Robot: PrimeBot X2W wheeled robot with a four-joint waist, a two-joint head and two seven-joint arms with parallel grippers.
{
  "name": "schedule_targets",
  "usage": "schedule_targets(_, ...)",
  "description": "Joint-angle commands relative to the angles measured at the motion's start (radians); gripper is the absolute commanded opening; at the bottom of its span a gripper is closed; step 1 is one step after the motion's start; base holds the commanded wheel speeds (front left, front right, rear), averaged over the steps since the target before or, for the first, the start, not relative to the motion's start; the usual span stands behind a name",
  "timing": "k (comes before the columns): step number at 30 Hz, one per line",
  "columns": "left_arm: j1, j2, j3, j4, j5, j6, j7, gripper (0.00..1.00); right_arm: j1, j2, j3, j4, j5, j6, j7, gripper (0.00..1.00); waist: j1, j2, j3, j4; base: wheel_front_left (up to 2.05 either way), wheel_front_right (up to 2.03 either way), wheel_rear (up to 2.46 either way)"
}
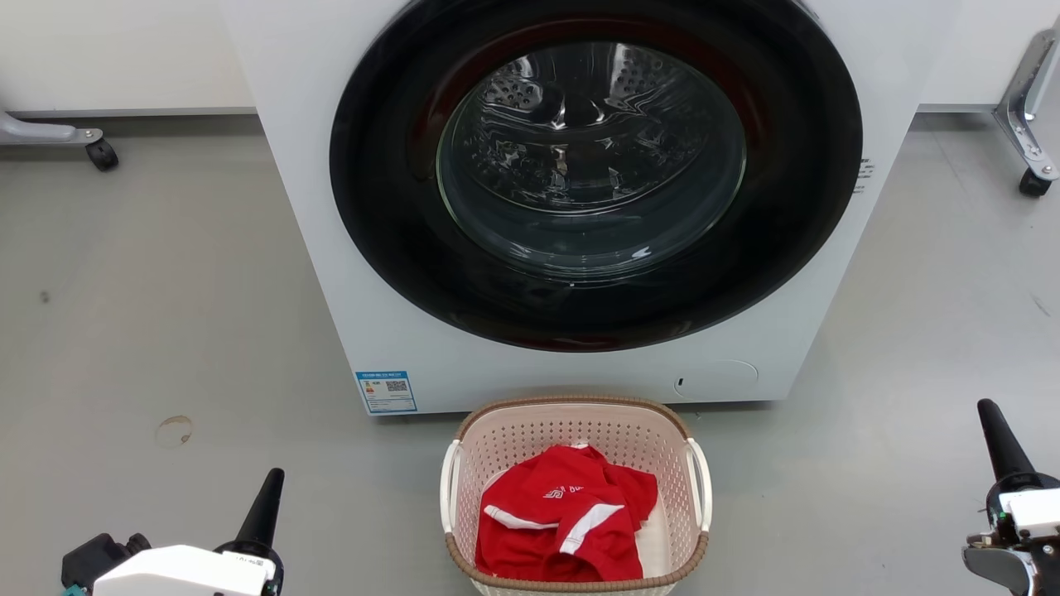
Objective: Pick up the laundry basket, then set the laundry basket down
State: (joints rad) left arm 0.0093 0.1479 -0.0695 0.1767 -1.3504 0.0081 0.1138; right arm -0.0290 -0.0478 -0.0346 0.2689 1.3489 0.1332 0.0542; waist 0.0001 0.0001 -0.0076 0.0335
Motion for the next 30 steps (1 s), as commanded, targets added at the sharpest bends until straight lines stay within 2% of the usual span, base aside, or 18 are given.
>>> schedule_targets(1,-0.061,0.004,0.045,-0.014,-0.029,-0.018,-0.006,0.0,-0.058,-0.021,-0.002,-0.025,0.028,-0.002,0.012,0.0,-0.0001,-0.0001,0.001,-0.002,0.0,0.0,0.0)
schedule_targets(30,-0.114,-0.087,0.169,0.065,-0.253,-0.133,-0.007,0.0,-0.078,-0.003,-0.076,-0.024,0.248,-0.002,0.058,0.0,-0.0001,-0.0001,0.01,-0.032,0.0,0.0,0.0)
